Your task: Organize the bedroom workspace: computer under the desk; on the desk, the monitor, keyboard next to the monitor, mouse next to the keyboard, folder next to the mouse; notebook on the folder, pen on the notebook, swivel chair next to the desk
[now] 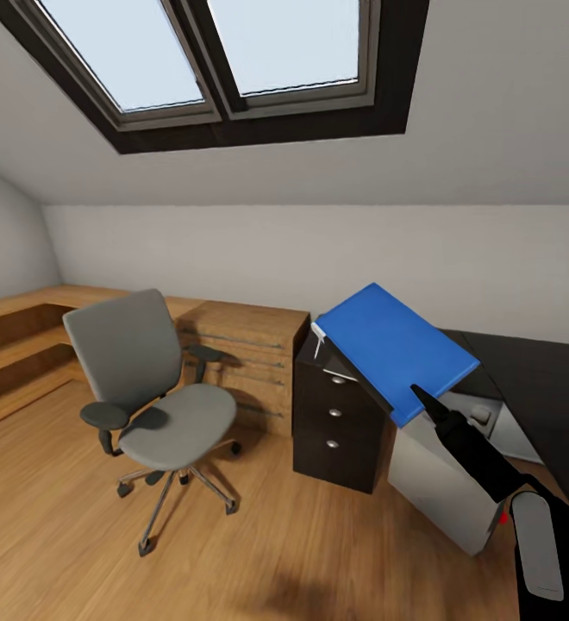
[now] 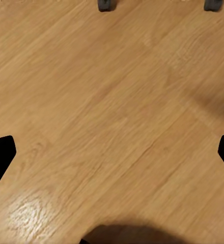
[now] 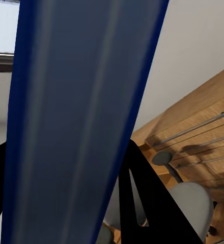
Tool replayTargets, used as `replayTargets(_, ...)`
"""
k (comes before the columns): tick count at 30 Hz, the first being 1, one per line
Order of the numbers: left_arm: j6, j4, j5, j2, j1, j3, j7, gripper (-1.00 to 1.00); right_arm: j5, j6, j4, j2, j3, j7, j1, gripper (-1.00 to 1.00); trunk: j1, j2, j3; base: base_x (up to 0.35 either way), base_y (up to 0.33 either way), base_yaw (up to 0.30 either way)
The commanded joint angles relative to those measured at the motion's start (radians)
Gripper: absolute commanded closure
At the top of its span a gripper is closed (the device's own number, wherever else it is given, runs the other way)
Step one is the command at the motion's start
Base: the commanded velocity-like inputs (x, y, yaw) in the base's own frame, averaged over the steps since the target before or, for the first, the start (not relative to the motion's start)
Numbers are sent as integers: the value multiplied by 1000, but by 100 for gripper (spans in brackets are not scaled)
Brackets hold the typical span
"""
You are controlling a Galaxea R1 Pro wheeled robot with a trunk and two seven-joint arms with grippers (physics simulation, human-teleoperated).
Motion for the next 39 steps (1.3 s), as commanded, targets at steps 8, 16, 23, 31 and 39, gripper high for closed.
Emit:
replayTargets(8, -5, 23, 10, 2, -1, -10, 8, -100, -5, 8, 0, 4, -2, 2, -1, 100, -31, 56, 24, 0, 0, 0)
replayTargets(16, -5, 26, 10, 2, -1, -10, 8, -100, -2, 6, 3, 5, -2, 1, -1, 100, -62, 112, 50, 0, 0, -91)
replayTargets(23, -5, 26, 10, 2, -1, -10, 8, -100, 0, 6, 25, 5, 0, 1, -1, 100, -88, 161, 73, 0, 0, -185)
replayTargets(31, -5, 26, 10, 2, 0, -10, 8, -100, 0, 5, 37, 5, 2, 2, -1, 100, -108, 196, 89, 0, 0, -17)
replayTargets(39, -7, 26, 10, 2, -1, -9, 8, -100, -2, 2, 38, 5, 2, 2, -1, 100, -108, 196, 90, 0, 0, -28)
